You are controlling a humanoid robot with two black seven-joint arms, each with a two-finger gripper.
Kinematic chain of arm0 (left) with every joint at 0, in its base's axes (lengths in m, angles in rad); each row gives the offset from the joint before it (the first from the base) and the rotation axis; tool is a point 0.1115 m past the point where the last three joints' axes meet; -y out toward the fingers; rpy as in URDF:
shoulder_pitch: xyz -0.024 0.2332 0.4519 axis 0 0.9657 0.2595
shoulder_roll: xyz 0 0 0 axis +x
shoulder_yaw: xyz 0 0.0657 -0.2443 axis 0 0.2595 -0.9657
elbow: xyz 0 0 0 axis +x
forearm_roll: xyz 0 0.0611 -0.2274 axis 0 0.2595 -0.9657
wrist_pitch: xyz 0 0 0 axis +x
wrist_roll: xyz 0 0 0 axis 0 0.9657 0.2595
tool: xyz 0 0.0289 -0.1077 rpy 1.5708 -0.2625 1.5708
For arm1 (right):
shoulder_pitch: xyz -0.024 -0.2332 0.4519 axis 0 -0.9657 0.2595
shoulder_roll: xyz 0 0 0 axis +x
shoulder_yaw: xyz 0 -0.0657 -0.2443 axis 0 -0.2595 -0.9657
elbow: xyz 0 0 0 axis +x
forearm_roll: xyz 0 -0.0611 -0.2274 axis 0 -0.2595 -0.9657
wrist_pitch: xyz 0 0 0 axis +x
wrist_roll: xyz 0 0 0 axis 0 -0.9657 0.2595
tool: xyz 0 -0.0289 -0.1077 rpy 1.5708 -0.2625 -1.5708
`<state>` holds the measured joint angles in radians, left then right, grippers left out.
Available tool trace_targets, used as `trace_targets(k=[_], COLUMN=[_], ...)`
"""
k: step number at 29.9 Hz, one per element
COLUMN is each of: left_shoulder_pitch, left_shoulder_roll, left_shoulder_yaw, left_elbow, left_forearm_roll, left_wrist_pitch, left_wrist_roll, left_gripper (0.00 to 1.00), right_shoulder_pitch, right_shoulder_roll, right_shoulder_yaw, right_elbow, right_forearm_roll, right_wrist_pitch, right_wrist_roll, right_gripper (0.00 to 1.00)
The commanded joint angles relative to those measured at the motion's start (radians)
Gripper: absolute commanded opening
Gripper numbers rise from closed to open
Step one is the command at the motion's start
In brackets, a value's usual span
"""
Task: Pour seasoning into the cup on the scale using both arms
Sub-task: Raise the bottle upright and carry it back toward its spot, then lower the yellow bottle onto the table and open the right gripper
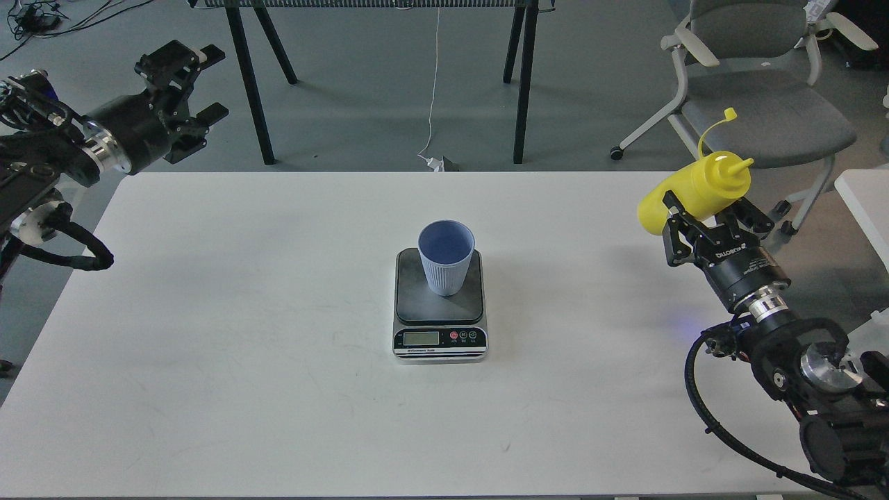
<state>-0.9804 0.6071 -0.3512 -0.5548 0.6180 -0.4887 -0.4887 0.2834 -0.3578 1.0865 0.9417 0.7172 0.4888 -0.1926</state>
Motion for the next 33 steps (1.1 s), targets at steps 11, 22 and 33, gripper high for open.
trace_targets(k=[11,22,33], left_shoulder_pitch=[0.000,0.000,0.000], left_shoulder_roll=[-0.010,-0.009,-0.010], left_shoulder_yaw=[0.000,0.000,-0.002], left_elbow=[0.000,0.000,0.000], left_forearm_roll=[0.002,0.019,0.019], left_wrist_pitch=[0.000,0.000,0.000], left_wrist_roll=[0.000,0.000,0.000], left_gripper=[0.99,1.00,0.99], right_shoulder_pitch=[-0.050,-0.076,-0.099], right_shoulder_roll=[0.051,0.115,0.120], right_shoulder_yaw=[0.004,0.000,-0.011], right_elbow=[-0.090,-0.119,-0.116], right_forearm_roll=[-0.001,-0.007,-0.010], right_wrist_pitch=[0.000,0.000,0.000], right_wrist_roll=[0.004,0.004,0.004], right_gripper=[0.22,0.23,0.28])
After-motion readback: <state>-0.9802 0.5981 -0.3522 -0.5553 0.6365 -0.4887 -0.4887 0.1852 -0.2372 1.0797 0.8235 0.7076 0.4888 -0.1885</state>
